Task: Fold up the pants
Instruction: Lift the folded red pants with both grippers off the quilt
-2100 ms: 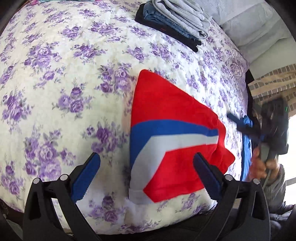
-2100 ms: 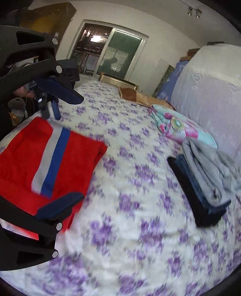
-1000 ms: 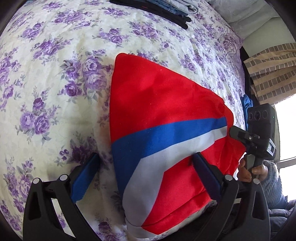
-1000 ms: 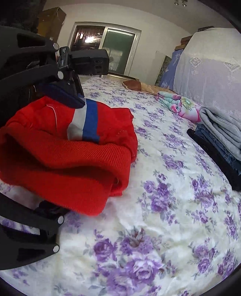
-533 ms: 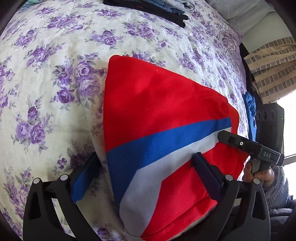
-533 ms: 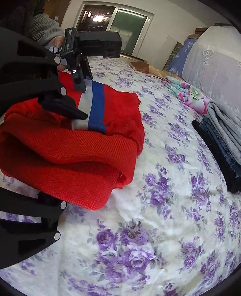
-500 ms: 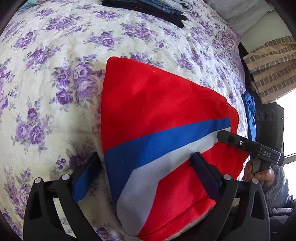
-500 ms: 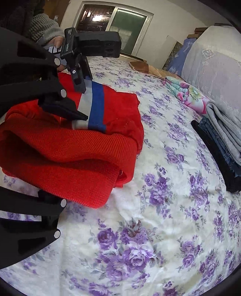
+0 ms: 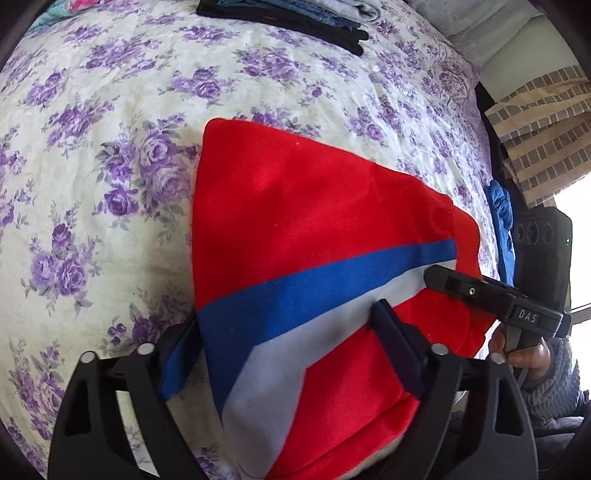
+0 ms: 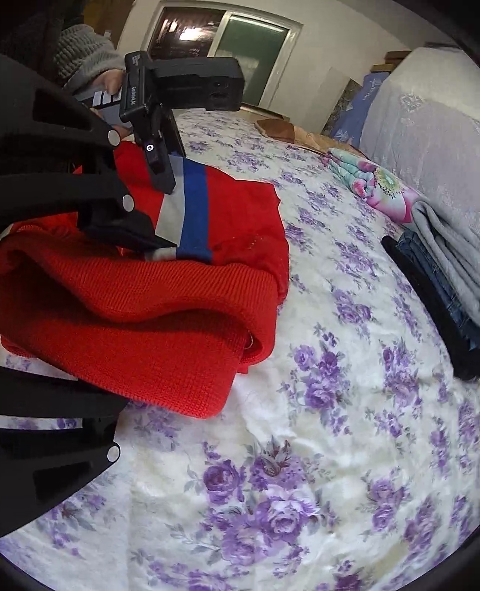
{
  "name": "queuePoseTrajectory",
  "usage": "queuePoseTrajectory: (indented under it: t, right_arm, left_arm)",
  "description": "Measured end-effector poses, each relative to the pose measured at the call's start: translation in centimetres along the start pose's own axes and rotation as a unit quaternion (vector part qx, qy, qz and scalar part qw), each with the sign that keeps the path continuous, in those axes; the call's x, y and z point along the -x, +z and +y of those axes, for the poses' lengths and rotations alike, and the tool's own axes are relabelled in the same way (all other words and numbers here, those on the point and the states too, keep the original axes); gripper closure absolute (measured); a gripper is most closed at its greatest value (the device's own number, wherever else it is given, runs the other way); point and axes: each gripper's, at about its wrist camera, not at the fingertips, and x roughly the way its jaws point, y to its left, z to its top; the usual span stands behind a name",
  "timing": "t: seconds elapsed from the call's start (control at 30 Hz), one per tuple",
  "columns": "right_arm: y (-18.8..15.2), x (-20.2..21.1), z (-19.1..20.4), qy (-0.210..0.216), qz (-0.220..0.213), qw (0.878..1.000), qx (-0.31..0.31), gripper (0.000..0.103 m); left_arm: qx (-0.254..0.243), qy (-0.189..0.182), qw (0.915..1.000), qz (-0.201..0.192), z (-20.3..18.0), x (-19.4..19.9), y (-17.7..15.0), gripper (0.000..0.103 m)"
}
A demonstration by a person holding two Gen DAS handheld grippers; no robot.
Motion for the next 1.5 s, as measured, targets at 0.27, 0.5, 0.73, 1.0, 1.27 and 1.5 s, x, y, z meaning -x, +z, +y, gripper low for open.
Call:
queuePoseTrajectory:
  t: [0.27,0.5,0.73,1.0,1.27,1.5]
  right_arm:
    - [-0.2,2.9,4.8,-0.05,-0.024,0.993,0.104,0.068]
    - [-0.1,2.8,4.1,-0.044,-0.019,0.996,0.081,0.068]
    - [-0.4,2.4,1.6,-0.032,-0.005,0.999,0.034,0.068]
    - [-0.9,3.7,-0.6,-0.044,0.006,0.999,0.024,0.069]
    - [-0.4,2.9,-2.1,-0.014,0.025,1.0,0.013,0.069]
    - [0.6,1.0,-0.4,0.045,0.038,0.998,0.024,0.069]
  left_arm:
    - [0.0,0.0,0.9995,-0.031,0.1,3.2,-0.3,0.058]
    - [-0.006,0.002,0.9997,-0.024,0.1,2.8,-0.5,0.056]
    - [0.053,-0.041,0.9977,0.007,2.3,0.8,-1.2,0.029]
    - [0.005,-0.017,0.9998,-0.01,-0.6,2.7,-2.0,0.046]
    - [0.054,-0.03,0.9981,-0.002,0.0,1.3,-2.7,0.035]
    - [0.176,-0.139,0.9745,-0.005,3.8,0.6,-3.6,0.033]
